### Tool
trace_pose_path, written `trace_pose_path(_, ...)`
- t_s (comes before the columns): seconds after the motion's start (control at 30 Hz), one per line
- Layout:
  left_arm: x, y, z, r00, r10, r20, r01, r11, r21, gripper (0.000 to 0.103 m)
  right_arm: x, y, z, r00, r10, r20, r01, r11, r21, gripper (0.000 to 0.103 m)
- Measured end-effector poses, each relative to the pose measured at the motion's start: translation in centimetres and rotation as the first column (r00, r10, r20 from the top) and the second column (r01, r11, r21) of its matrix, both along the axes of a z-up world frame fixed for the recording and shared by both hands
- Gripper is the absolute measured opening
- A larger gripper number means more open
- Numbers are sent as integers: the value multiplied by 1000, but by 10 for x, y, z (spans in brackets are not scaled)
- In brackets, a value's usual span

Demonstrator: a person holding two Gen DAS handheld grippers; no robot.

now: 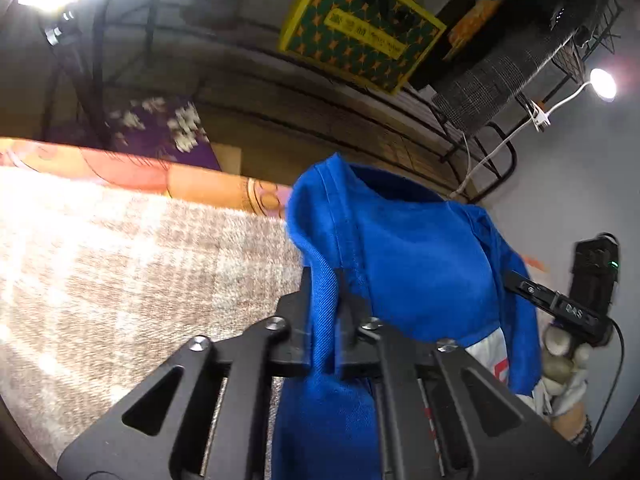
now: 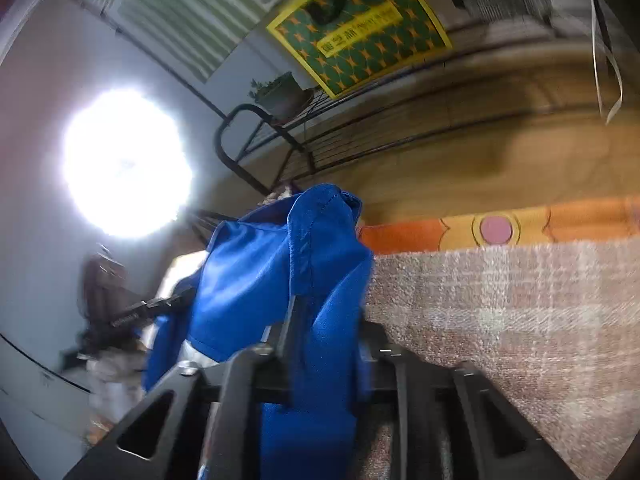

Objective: Fold large clothes

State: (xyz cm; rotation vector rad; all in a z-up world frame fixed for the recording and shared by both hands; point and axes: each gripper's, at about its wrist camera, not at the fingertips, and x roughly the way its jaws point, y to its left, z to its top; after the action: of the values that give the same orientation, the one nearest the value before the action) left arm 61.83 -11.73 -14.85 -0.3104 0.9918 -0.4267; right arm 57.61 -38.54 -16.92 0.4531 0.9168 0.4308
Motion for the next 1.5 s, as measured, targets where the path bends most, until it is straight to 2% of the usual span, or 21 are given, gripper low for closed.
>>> trace_pose_path(0.1, -10, 0, 12, 998, 28, 64, -30, 999, 24, 1, -14, 11, 17, 997, -10, 83, 19, 995, -103, 1)
trace_pose_path(0.2, -20, -3, 27, 992, 33, 118, -37, 999, 31, 1, -25, 13, 35, 990, -21, 136, 38, 991, -128, 1)
trace_pose_path(0.33, -36, 0, 48, 984, 44, 175, -43, 999, -11, 0, -42, 12, 63, 977, -19, 213, 47, 991, -128, 0)
trace_pose_path(0.5, -62, 9, 76, 976, 42, 214, -31, 998, -56, 0, -72, 25, 104, 949, 34, 314, 30, 980, -196, 0)
trace_pose_path(0.7, -108, 27, 107, 964, 46, 261, -23, 996, -91, 0, -117, 41, 143, 917, 97, 386, -1, 970, -241, 0)
trace_pose_path(0.9, -171, 34, 130, 951, -3, 308, 25, 997, -68, 0, -176, 52, 169, 891, 163, 425, -56, 966, -252, 0)
trace_pose_path(1.2, -270, 53, 128, 936, -66, 346, 78, 997, -21, 0, -272, 62, 168, 872, 240, 426, -105, 943, -316, 0)
trace_pose_path(1.33, -312, 55, 111, 930, -120, 348, 109, 993, 52, 0, -320, 71, 151, 871, 293, 395, -149, 923, -355, 0)
trace_pose_path(1.5, -349, 59, 79, 946, -166, 279, 141, 984, 105, 2, -361, 77, 119, 897, 330, 294, -208, 902, -379, 2)
